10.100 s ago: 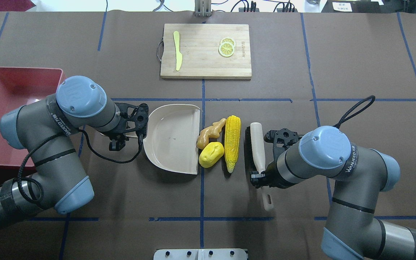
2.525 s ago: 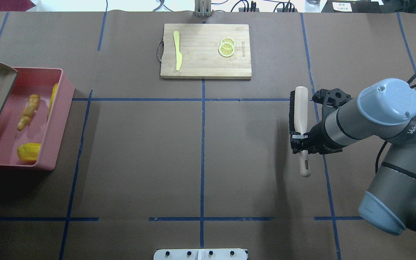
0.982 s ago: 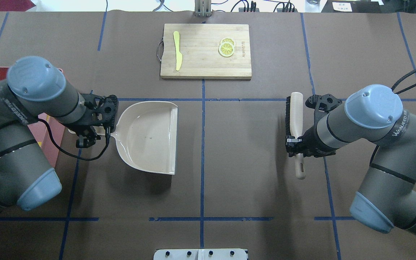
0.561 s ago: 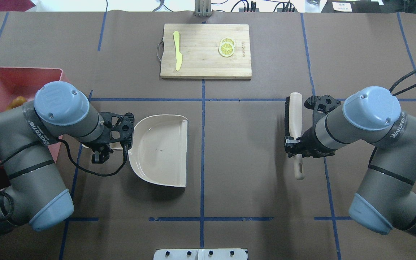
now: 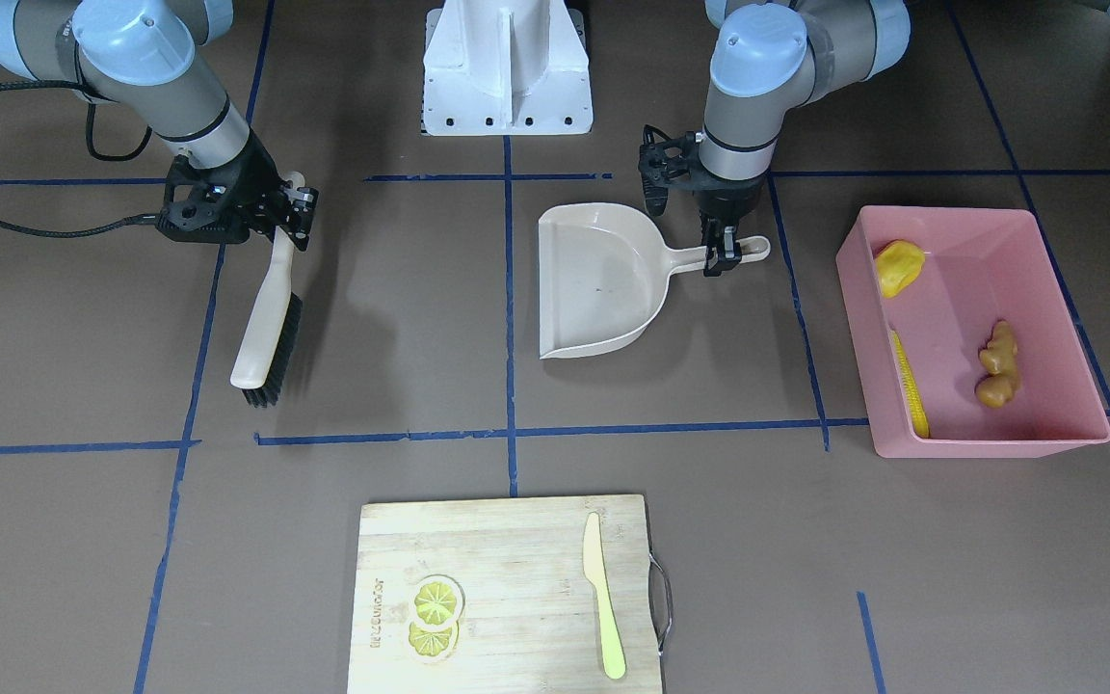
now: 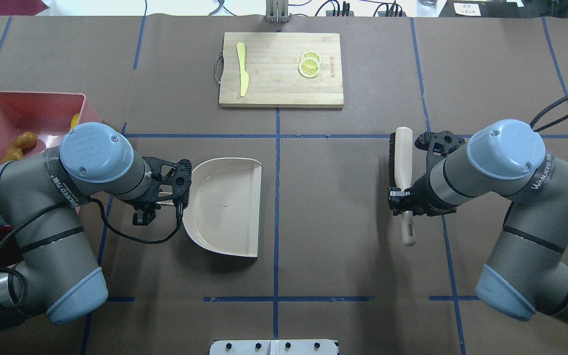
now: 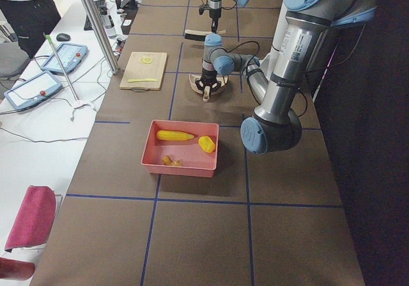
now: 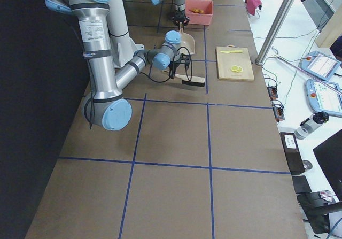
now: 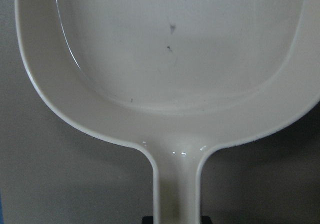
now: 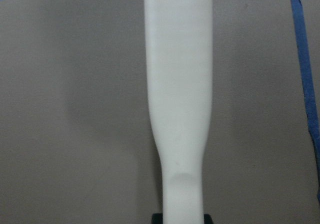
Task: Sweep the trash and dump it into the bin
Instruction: 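Bring the empty dustpan back and lower it onto the table with the left gripper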
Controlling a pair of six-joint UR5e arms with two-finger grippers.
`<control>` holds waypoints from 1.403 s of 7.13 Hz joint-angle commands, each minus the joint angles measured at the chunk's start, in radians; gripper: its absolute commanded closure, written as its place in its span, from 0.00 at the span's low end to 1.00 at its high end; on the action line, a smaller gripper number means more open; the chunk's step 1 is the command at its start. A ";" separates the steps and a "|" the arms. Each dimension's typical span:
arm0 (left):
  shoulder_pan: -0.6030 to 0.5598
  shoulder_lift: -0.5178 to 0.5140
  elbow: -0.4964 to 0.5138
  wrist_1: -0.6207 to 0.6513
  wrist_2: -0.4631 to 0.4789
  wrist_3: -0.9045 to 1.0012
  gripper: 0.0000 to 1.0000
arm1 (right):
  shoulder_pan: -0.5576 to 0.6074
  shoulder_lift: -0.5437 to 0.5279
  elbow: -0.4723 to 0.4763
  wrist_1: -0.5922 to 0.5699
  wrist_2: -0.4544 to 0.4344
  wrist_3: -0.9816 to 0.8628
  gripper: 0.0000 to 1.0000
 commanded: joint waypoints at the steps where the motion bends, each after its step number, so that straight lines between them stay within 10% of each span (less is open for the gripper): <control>1: 0.002 -0.003 -0.001 -0.004 0.004 -0.044 0.79 | -0.002 0.001 -0.001 0.000 -0.002 0.000 1.00; 4: 0.008 -0.012 0.001 -0.013 0.006 -0.044 0.14 | -0.002 0.001 -0.001 0.000 -0.002 0.000 1.00; 10: -0.120 -0.012 -0.054 0.002 0.007 -0.119 0.00 | 0.016 -0.076 0.073 -0.002 0.012 -0.012 1.00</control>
